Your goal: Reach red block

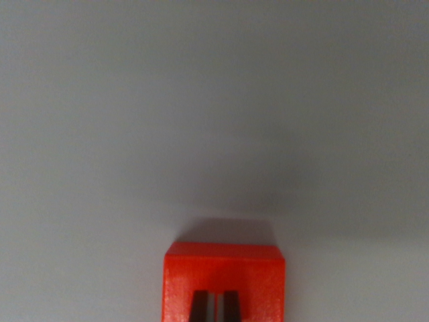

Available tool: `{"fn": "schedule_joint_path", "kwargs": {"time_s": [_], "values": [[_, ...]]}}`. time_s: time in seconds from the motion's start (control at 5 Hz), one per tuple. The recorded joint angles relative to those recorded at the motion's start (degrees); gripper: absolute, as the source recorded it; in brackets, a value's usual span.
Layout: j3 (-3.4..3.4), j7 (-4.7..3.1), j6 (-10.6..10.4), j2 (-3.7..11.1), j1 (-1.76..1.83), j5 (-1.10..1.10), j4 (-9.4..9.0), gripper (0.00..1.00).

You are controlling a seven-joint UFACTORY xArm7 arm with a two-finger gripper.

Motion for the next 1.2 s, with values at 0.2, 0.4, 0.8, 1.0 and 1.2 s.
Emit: {"fn": "schedule_joint_path", "kwargs": {"time_s": [0.2,0.4,0.8,1.0,1.2], "values": [[0.00,-0.04,-0.4,0.20,-0.03,0.02,-0.20,0.00],[0.00,-0.04,-0.4,0.20,-0.03,0.02,-0.20,0.00],[0.00,-0.05,-0.5,0.23,-0.03,0.02,-0.23,0.00],[0.00,-0.05,-0.5,0.23,-0.03,0.02,-0.23,0.00],[0.00,-0.05,-0.5,0.23,-0.03,0.02,-0.23,1.00]]}}
